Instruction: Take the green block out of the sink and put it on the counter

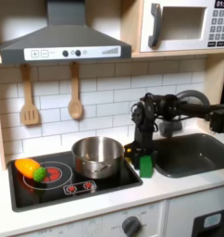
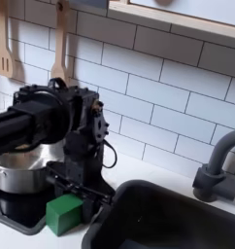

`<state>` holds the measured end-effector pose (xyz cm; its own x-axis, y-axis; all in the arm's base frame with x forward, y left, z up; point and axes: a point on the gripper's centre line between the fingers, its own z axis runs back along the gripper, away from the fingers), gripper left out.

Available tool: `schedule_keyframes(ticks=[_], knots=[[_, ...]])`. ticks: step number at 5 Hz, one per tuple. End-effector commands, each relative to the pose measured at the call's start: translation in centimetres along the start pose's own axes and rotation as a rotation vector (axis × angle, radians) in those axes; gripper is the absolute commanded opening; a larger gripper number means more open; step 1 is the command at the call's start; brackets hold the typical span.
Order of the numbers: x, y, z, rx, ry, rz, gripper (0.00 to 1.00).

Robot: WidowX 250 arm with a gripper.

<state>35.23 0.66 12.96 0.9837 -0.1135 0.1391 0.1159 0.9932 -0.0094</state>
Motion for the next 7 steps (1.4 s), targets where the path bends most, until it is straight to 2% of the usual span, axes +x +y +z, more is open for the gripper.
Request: schedule_keyframes(ticks=[1,3,5,7], knots=[[1.5,0.4,-0.3,0.004,-0.014,0.009,0.00],[1.2,-0.4,0.1,-0.017,-0.010,-0.012,0.00],[-1.1,-2.0,0.1,-0.031,0.013,-0.039,0.00],[-2.7,-1.5,0.2,-0.019,0.017,-0.006,0.00]])
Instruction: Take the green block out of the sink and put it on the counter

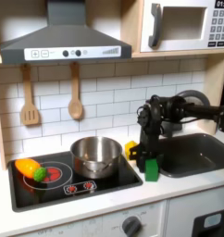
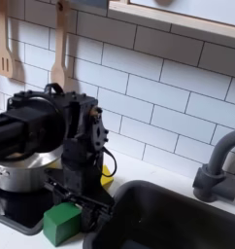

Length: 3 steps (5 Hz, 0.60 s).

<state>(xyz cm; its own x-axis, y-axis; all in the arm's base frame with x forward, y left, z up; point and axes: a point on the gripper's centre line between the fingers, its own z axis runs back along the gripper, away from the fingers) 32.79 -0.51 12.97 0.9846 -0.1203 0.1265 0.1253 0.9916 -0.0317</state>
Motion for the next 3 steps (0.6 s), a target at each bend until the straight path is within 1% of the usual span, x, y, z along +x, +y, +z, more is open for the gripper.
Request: schedule_keyframes(ticks=[1,2,3], knots=[[-0.23,0.37,0.14,0.016,0.006,0.016,1.00],[0.19,0.22,0.63,0.073,-0.002,-0.003,1.00],[-0.12,0.11,0.46,0.065,0.013,-0.007,1.00]])
